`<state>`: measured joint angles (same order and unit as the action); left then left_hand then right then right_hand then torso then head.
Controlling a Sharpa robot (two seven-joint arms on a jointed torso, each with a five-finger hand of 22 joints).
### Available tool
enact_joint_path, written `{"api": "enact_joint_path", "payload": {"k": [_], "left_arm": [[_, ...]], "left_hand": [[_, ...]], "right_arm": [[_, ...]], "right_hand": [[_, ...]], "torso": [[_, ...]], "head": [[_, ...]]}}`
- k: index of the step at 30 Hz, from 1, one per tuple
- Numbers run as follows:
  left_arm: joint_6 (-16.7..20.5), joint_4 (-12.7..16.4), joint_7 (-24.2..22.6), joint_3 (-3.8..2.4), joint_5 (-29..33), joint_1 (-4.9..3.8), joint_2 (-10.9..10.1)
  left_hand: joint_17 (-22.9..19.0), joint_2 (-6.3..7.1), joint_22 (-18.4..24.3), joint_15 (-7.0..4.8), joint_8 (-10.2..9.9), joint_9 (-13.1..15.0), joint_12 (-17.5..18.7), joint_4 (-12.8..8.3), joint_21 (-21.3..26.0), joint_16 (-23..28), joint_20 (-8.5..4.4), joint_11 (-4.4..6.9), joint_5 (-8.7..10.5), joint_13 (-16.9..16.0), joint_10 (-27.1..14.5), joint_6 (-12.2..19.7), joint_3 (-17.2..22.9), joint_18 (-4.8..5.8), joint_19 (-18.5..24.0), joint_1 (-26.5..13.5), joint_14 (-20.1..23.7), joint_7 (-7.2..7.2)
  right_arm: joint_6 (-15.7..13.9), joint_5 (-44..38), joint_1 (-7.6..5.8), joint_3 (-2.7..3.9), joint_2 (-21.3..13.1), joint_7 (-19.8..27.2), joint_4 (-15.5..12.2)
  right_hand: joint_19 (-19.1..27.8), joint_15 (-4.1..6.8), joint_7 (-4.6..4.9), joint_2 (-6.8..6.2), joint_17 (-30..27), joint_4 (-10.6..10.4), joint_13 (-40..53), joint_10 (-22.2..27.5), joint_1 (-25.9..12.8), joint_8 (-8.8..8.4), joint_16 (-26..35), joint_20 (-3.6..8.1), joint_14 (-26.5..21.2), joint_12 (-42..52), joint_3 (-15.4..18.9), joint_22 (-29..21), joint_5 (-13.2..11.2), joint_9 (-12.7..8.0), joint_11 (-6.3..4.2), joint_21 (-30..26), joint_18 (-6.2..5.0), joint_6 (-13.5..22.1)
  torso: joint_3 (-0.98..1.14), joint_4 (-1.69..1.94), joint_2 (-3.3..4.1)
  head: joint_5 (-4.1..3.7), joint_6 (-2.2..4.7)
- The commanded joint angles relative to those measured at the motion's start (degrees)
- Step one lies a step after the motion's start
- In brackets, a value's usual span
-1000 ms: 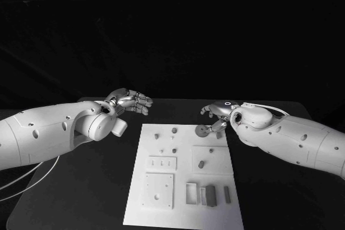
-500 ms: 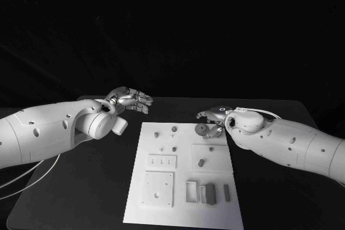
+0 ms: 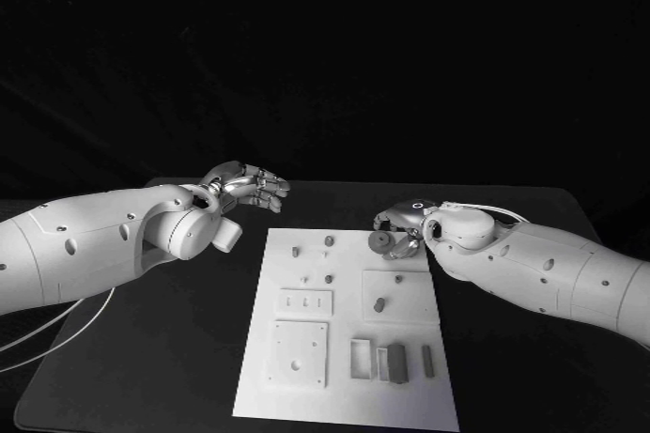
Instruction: Assemble the parts on the task board
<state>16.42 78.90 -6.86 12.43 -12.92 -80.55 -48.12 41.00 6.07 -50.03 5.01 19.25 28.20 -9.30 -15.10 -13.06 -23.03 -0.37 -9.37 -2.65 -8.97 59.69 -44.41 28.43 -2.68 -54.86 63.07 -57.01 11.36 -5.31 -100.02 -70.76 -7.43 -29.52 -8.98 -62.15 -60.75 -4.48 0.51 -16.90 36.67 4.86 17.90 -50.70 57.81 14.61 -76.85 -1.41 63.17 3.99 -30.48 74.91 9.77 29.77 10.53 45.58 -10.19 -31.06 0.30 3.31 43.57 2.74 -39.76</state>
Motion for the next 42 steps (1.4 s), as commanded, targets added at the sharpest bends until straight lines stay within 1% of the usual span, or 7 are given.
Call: {"api": "enact_joint_path", "payload": {"k": [1,5,14,22,24,35,42], "left_arm": [[-0.72,0.24,-0.28,-0.05,-0.35,-0.08,0.08],[-0.69,0.25,-0.23,-0.05,-0.37,-0.08,0.04],[-0.89,0.32,-0.08,-0.06,-0.41,-0.08,0.12],[-0.81,0.35,-0.01,-0.06,-0.44,-0.08,0.05],[-0.82,0.37,-0.01,-0.06,-0.45,-0.08,0.04],[-0.93,-0.43,0.02,-0.04,-0.71,-0.06,0.85],[-0.98,-0.22,0.03,-0.05,-0.71,-0.06,0.80]], "left_hand": [[0.08,0.37,-0.09,0.02,-0.22,0.08,0.22,0.16,0.22,0.23,-0.26,-0.09,-0.17,-0.09,-0.43,0.43,0.13,-0.77,-0.09,-0.02,-0.46,0.26],[0.10,0.37,-0.09,0.03,-0.22,0.09,0.23,0.16,0.23,0.25,-0.26,-0.09,-0.17,-0.09,-0.43,0.43,0.13,-0.77,-0.09,-0.02,-0.47,0.26],[0.14,0.37,-0.10,0.02,-0.24,0.10,0.24,0.17,0.24,0.28,-0.26,-0.09,-0.17,-0.11,-0.44,0.44,0.13,-0.77,-0.09,-0.02,-0.48,0.26],[0.18,0.39,-0.11,0.03,-0.26,0.10,0.27,0.19,0.26,0.33,-0.26,-0.10,-0.17,-0.12,-0.45,0.46,0.12,-0.76,-0.09,-0.05,-0.48,0.27],[0.19,0.40,-0.12,0.03,-0.26,0.10,0.28,0.20,0.27,0.34,-0.25,-0.11,-0.17,-0.12,-0.46,0.47,0.12,-0.76,-0.09,-0.07,-0.48,0.27],[0.26,0.42,-0.13,0.04,-0.28,0.12,0.36,0.25,0.30,0.42,-0.24,-0.15,-0.17,-0.12,-0.55,0.48,0.10,-0.75,-0.08,-0.14,-0.48,0.28],[0.29,0.40,-0.14,0.04,-0.29,0.13,0.40,0.26,0.32,0.46,-0.25,-0.17,-0.17,-0.13,-0.60,0.49,0.10,-0.75,-0.08,-0.15,-0.47,0.28]], "right_arm": [[1.30,-1.41,0.02,-0.07,-0.05,0.09,0.15],[0.92,-1.41,0.02,-0.21,0.24,0.22,0.40],[0.57,-1.42,0.02,-0.37,1.04,0.11,0.84],[1.76,-1.28,0.02,-0.38,0.99,0.15,0.15],[2.18,-1.28,0.02,-0.39,1.05,0.14,0.12],[2.22,-1.29,0.02,-0.82,1.67,0.56,0.35],[3.44,-1.75,0.08,-1.54,2.52,0.52,1.23]], "right_hand": [[-0.47,0.49,0.45,0.02,-0.16,-0.31,0.15,-0.54,0.79,0.87,-0.35,0.20,0.08,0.33,-0.30,0.92,0.03,0.49,-0.01,0.15,-4.81,-1.28],[-0.64,0.77,1.15,0.43,-0.32,-0.26,0.50,-1.48,1.67,1.68,-0.50,0.30,0.22,0.66,-0.63,0.97,-0.01,0.92,-0.31,0.29,-4.81,-2.28],[-0.75,0.87,0.51,0.38,-0.56,-0.23,0.70,-1.72,1.97,1.19,-0.63,0.31,0.41,0.48,-0.38,0.97,-0.06,0.78,-0.40,0.38,-4.81,-0.79],[-0.57,0.85,-1.37,0.09,-0.98,-0.44,0.94,-1.78,1.59,-0.54,-0.70,0.23,0.30,0.11,0.45,0.92,-0.05,0.23,-0.38,0.25,-4.81,4.03],[-0.56,0.88,-1.48,0.15,-1.01,-0.46,1.00,-1.91,1.64,-0.51,-0.73,0.24,0.29,0.16,0.44,0.92,-0.02,0.25,-0.41,0.24,-4.81,4.17],[-0.66,1.42,-0.55,1.26,-1.30,-0.49,1.63,-3.55,2.44,1.80,-0.91,0.36,0.37,0.62,0.14,0.97,-0.01,1.31,-0.96,0.35,-4.81,1.44],[-0.58,2.18,1.86,5.35,-1.64,3.30,2.40,-5.85,3.34,3.86,-1.03,0.44,0.76,1.05,2.41,1.07,-0.08,1.63,-1.77,0.61,-4.81,-2.82]], "torso": [[0.03,0.01,-0.01],[0.03,-0.01,-0.05],[0.04,0.06,-0.03],[0.01,-0.04,-0.03],[0.03,-0.06,-0.02],[0.00,-0.12,0.09],[0.11,0.15,0.08]], "head": [[0.02,-0.10],[0.00,-0.19],[0.08,-0.26],[0.22,-0.45],[0.25,-0.50],[0.14,-0.61],[0.12,-0.94]]}}
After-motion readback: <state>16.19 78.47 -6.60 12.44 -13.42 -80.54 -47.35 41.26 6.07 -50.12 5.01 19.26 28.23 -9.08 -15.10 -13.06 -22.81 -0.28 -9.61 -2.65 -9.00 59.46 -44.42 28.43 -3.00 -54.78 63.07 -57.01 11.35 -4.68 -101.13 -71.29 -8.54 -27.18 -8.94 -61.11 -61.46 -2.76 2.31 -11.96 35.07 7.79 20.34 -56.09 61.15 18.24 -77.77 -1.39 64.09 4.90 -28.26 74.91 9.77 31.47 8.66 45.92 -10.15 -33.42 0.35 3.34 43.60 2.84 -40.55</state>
